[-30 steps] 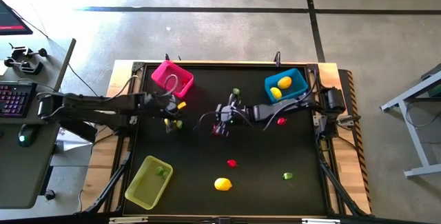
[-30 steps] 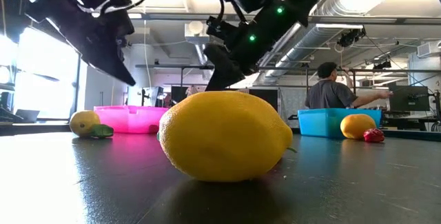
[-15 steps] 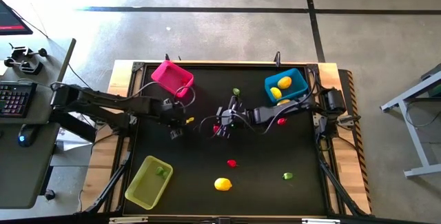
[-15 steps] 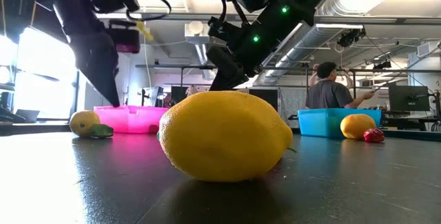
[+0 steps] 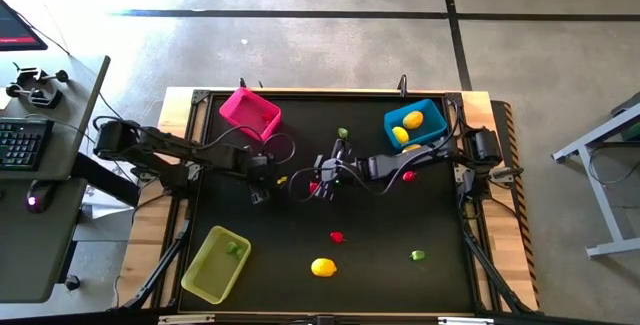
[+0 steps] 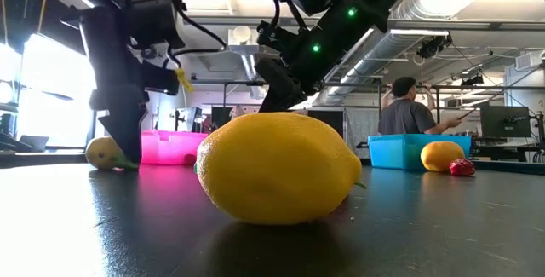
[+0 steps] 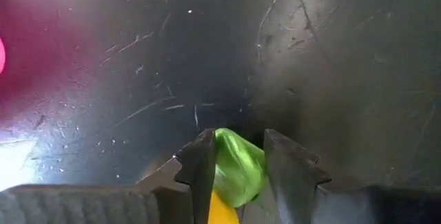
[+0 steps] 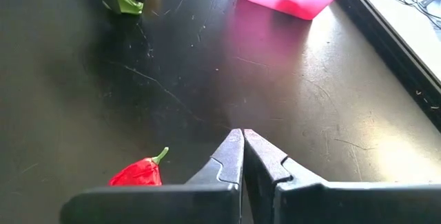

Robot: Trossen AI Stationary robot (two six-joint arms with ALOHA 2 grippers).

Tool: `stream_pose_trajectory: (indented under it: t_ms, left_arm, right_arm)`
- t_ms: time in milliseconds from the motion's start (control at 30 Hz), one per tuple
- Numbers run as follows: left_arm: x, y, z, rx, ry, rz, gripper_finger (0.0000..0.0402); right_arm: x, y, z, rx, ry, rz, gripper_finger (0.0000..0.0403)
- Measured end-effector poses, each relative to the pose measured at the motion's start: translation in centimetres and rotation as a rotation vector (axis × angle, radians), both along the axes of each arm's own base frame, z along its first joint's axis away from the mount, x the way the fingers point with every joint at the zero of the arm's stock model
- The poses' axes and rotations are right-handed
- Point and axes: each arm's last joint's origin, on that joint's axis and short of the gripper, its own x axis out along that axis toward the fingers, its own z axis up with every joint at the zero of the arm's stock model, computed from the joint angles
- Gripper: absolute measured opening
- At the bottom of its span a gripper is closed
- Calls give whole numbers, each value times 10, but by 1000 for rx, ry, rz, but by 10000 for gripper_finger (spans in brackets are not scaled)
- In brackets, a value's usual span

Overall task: Sort produce into baskets
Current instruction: Put the green bell pepper into the yellow bin

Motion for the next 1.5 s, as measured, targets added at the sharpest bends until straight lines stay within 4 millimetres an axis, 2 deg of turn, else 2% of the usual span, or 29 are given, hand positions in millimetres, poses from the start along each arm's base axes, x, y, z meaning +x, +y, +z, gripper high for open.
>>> stream_pose_trajectory:
  t_ms: [367,633,867,1067,1267,1367,1500]
  left_arm:
    - [2,0,4,27,24,-116,6]
    - [11,-3,22,15,19,-209,0]
    - [14,-27,65,-65,-38,-346,0]
    - [-5,-55,106,-221,-96,-444,0]
    - [-37,-80,126,-365,-108,-480,0]
    - [-52,-98,126,-403,-103,-556,0]
    - [-67,-119,108,-372,-74,-597,0]
  right_arm:
    - [0,-1,0,-24,-1,-24,0]
    - [-1,-1,0,-27,8,-23,0]
    - [-1,-1,0,-33,13,-18,0]
    - [-1,-1,-1,-36,15,-15,0]
    - [-1,-1,-1,-38,17,-14,0]
    - [-1,-1,-1,-38,19,-14,0]
    - [-1,-1,-1,-38,20,-14,0]
